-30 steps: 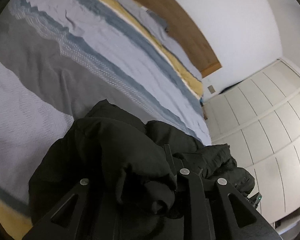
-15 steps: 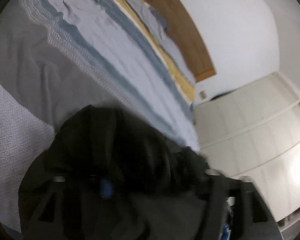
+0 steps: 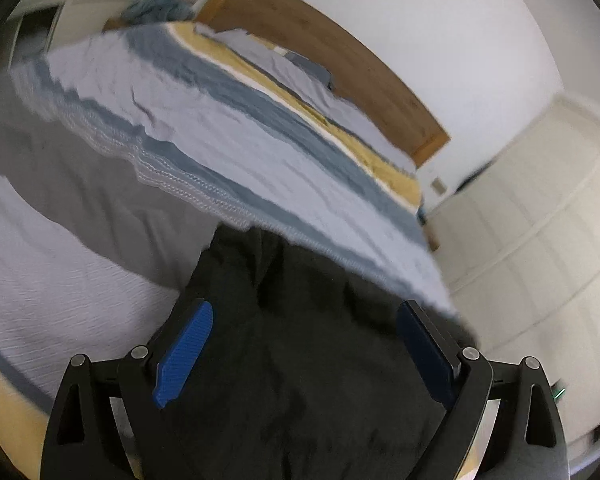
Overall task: Fold large clothes
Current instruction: 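Open both grippers and press the folded coat flat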
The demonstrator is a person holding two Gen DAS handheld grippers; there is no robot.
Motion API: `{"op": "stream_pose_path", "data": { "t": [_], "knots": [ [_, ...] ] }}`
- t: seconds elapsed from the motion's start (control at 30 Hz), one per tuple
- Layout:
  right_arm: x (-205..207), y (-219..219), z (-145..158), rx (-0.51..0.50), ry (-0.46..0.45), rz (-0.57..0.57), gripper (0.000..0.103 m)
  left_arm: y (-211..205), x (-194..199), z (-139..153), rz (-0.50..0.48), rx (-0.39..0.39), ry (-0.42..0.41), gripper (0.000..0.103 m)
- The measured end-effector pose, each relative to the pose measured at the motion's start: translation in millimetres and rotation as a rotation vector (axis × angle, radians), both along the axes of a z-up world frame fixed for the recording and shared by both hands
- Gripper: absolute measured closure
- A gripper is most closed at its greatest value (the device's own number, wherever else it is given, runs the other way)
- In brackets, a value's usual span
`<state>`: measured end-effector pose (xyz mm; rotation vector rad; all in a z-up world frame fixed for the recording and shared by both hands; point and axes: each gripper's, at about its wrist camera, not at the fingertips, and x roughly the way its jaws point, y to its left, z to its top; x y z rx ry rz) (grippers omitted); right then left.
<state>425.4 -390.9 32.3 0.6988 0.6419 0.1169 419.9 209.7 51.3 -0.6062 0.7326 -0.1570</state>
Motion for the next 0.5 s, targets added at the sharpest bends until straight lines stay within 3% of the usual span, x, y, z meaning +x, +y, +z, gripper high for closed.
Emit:
{"op": "stream_pose_path", "data": {
  "t": [0.13, 0.3, 0.5],
  "knots": [
    [-23, 42, 8, -0.118, 0.006, 0.1, 0.022, -42, -23, -12, -0.066, 0.136, 0.014, 0.011],
    [-45, 117, -4, -0.272, -0.009, 0.241, 0.022, -104, -35, -33, -0.179, 0.246, 0.006, 0.011],
    [-39, 188, -31, -0.402, -0.026, 0.387, 0.022, -162, -15, -49, -0.272, 0.355, -0.014, 0.011]
  ]
}}
